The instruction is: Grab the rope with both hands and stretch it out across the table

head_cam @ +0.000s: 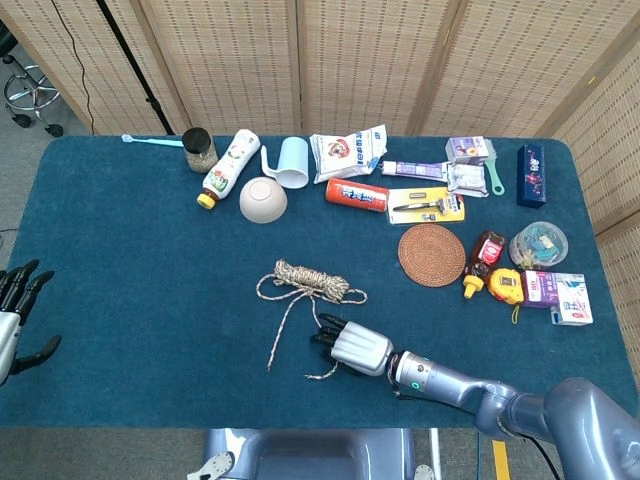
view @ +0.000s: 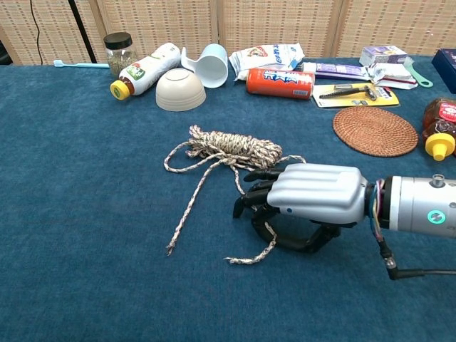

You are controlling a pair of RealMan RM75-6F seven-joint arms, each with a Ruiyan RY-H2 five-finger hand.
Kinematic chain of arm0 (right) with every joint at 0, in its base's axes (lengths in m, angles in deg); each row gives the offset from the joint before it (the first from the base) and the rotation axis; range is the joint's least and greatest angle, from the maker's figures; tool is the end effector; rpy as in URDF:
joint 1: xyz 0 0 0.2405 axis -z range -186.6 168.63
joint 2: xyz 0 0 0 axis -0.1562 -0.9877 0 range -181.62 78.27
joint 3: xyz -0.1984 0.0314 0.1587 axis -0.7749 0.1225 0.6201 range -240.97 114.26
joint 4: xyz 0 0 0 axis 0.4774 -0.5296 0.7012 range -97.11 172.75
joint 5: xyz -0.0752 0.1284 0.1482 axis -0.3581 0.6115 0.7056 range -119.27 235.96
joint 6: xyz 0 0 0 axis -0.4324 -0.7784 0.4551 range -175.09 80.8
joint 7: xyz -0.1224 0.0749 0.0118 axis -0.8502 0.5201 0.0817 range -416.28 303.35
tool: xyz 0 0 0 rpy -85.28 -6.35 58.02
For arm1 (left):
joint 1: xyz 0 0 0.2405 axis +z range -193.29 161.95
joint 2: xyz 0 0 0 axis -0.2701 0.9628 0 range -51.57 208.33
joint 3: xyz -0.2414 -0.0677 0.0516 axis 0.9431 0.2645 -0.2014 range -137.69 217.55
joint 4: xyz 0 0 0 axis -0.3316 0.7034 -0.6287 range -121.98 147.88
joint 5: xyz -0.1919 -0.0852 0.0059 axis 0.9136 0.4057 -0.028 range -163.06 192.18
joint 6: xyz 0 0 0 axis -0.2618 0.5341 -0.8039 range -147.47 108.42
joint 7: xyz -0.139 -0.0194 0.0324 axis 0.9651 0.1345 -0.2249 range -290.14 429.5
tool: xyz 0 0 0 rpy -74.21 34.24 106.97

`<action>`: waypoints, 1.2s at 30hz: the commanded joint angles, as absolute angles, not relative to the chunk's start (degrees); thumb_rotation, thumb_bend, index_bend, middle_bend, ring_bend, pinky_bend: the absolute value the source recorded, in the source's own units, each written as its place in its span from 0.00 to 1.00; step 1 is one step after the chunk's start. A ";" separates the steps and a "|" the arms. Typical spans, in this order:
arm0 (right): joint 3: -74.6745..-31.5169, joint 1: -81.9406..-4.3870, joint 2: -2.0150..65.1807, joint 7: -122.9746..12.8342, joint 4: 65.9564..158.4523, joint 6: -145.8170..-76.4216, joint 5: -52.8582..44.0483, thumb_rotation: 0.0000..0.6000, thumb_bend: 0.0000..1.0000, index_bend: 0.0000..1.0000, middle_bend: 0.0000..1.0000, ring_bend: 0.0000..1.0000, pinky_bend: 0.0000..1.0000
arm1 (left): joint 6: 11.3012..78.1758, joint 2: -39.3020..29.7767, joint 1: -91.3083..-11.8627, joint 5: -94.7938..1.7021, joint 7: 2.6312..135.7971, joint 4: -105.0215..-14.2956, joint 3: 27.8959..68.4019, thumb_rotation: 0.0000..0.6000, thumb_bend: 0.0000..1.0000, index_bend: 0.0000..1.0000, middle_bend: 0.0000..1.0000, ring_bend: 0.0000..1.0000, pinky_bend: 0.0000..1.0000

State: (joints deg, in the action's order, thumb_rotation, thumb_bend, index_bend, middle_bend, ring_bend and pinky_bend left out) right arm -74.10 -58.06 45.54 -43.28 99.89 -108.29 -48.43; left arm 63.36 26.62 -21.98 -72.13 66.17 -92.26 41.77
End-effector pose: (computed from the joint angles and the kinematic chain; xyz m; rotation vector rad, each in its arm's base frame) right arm -0.1549 -0.2846 -0.0837 2.5801 -0.5727 1.0583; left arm -0.2767 0.1813 0.1961 -1.4665 -0.8796 -0.8614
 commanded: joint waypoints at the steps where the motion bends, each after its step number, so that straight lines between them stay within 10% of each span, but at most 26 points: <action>1: -73.84 -57.72 45.14 -43.65 100.75 -108.74 -48.09 1.00 0.58 0.58 0.33 0.22 0.00 | 63.44 27.04 -22.58 -73.31 65.57 -92.19 42.04 1.00 0.24 0.10 0.00 0.00 0.00; 36: -69.42 -51.79 42.91 -44.16 105.34 -113.01 -41.29 1.00 0.61 0.60 0.34 0.25 0.00 | 47.50 22.15 -38.62 -91.70 67.96 -82.96 39.26 1.00 0.26 0.33 0.00 0.00 0.00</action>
